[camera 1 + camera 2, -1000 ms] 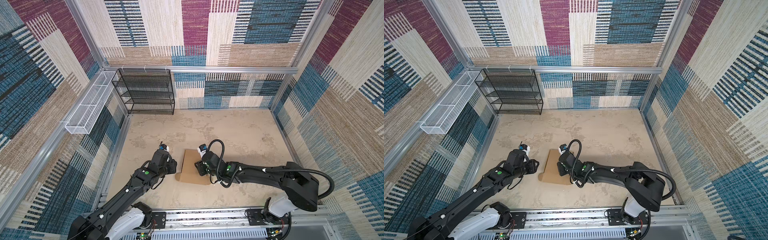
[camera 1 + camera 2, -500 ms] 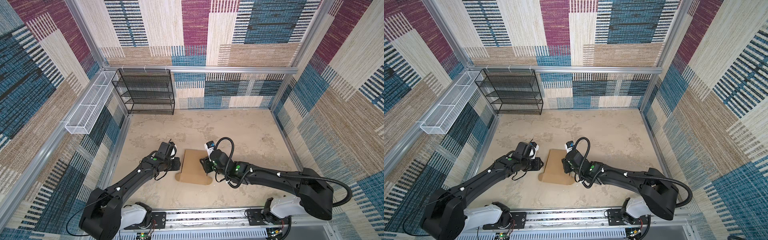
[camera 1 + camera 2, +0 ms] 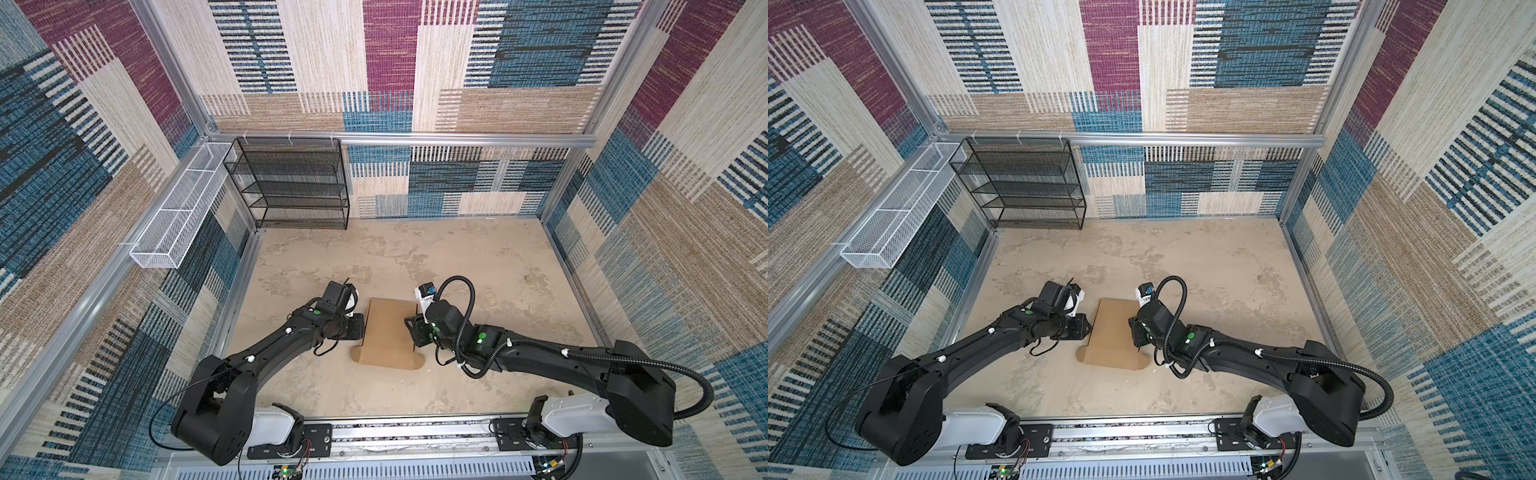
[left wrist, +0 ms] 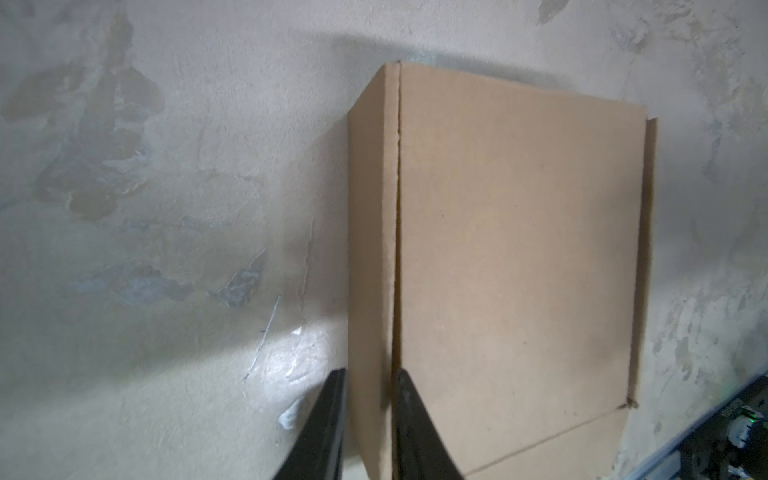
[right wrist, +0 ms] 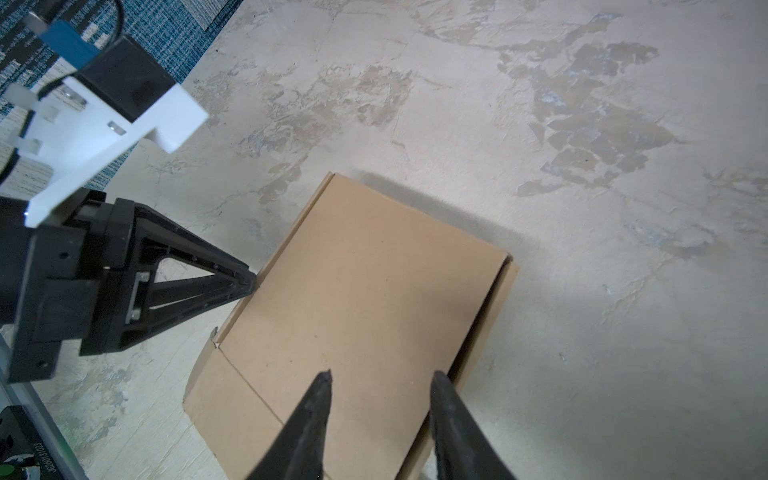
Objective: Fold the paper box
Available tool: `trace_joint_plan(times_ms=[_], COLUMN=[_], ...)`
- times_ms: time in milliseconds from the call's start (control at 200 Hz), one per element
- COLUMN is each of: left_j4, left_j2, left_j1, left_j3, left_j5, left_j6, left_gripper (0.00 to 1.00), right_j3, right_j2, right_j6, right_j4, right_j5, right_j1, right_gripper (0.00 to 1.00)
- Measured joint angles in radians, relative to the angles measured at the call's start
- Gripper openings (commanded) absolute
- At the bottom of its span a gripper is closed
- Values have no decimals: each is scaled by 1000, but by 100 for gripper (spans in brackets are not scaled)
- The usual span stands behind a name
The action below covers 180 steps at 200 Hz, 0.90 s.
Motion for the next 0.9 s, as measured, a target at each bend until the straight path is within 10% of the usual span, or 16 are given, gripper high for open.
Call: trace_joint_plan(times_ms=[456,901], left_j4=[25,68], left_j2=[14,6], left_j1=[0,3], left_j3=[0,-31], left_j5=[14,15], left_j6=[3,3], left_gripper=[15,8], right_j3=[-5,-40], right_j2=[-11,-82], right_j6=[7,86], right_j4=[-3,-47], right_j5=[1,-19], right_j1=[-3,-18], right_gripper=[43,70])
